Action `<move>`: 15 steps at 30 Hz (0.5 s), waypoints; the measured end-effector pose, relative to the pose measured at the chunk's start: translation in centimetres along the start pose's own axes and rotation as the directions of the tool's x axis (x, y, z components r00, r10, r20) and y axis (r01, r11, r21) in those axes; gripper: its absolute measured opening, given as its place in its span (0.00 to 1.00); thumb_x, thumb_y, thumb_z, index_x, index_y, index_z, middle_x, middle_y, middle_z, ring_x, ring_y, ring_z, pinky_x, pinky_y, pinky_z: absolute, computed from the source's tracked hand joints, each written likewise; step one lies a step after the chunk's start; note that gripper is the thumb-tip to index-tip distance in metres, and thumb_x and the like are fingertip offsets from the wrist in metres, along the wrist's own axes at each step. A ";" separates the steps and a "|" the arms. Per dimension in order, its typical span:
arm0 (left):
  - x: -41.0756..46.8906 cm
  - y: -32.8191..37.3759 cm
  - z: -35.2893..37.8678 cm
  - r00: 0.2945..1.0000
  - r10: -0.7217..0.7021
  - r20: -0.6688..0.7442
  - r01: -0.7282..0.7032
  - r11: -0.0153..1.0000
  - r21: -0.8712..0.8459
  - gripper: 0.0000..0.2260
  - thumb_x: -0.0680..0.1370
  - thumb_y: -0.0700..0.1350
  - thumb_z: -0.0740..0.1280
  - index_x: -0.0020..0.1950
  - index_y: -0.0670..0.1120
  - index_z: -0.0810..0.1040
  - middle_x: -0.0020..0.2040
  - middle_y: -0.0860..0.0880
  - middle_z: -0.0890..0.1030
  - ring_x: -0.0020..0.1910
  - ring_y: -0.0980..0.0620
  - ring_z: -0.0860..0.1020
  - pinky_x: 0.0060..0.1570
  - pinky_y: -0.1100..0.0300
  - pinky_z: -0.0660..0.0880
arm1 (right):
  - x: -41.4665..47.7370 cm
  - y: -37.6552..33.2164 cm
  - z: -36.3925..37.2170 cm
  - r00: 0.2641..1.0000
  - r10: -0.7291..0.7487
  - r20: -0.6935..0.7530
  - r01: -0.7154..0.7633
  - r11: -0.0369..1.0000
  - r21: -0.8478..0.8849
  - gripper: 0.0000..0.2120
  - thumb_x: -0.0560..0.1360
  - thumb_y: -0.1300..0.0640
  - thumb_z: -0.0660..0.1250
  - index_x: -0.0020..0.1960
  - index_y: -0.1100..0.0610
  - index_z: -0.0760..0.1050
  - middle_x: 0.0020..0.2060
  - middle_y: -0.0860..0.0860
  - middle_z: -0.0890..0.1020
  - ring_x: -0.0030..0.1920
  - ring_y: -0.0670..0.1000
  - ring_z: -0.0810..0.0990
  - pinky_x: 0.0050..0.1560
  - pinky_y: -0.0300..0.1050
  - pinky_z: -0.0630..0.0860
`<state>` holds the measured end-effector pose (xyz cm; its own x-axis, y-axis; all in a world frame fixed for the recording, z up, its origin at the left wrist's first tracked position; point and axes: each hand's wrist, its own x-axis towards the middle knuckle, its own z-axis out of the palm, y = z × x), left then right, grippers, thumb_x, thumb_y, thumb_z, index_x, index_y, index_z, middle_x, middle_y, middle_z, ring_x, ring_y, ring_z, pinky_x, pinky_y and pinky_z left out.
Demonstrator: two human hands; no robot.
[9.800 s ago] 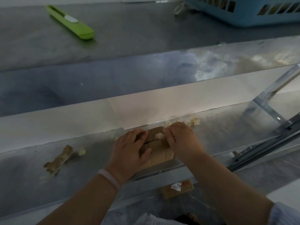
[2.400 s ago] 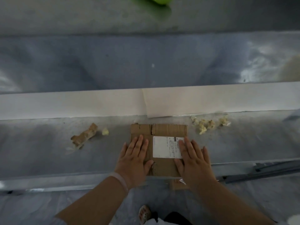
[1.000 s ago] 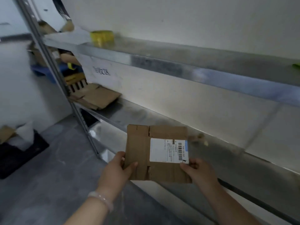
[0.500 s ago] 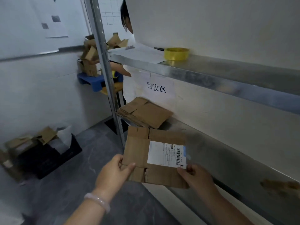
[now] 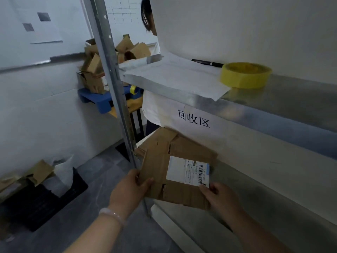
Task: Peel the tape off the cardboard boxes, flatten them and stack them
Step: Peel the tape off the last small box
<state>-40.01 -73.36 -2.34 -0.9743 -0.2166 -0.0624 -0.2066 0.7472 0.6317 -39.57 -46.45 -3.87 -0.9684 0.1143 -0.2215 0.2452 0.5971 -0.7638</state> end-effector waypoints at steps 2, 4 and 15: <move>3.4 -0.1 -0.3 1.000 0.021 0.006 -0.021 1.000 0.016 0.16 0.74 0.61 0.65 0.52 0.51 0.73 0.45 0.52 0.79 0.43 0.54 0.77 0.38 0.60 0.70 | 2.1 -1.5 0.5 1.000 -0.007 0.007 0.007 1.000 0.023 0.08 0.77 0.44 0.65 0.47 0.47 0.77 0.45 0.41 0.81 0.43 0.39 0.78 0.39 0.35 0.73; 6.5 -0.4 -0.4 0.999 0.043 0.021 -0.044 0.999 0.027 0.16 0.74 0.60 0.66 0.52 0.50 0.73 0.45 0.52 0.78 0.43 0.53 0.77 0.40 0.59 0.71 | 4.0 -2.9 1.3 1.000 0.000 -0.003 0.000 1.000 0.000 0.08 0.77 0.43 0.64 0.51 0.45 0.76 0.46 0.40 0.78 0.45 0.40 0.77 0.39 0.33 0.71; 21.7 -2.1 0.1 0.959 0.176 0.223 -0.200 0.976 0.088 0.19 0.70 0.67 0.62 0.49 0.54 0.72 0.42 0.54 0.78 0.40 0.52 0.78 0.46 0.54 0.76 | 10.2 -8.3 6.6 0.948 0.245 -0.203 -0.288 0.932 -0.221 0.17 0.77 0.36 0.58 0.44 0.49 0.73 0.39 0.46 0.79 0.37 0.44 0.76 0.34 0.40 0.71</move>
<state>-60.68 -79.55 -5.07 -0.9906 0.0644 -0.1210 -0.0147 0.8275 0.5613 -51.19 -55.48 -3.76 -0.8670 0.4161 -0.2741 0.4978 0.6987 -0.5138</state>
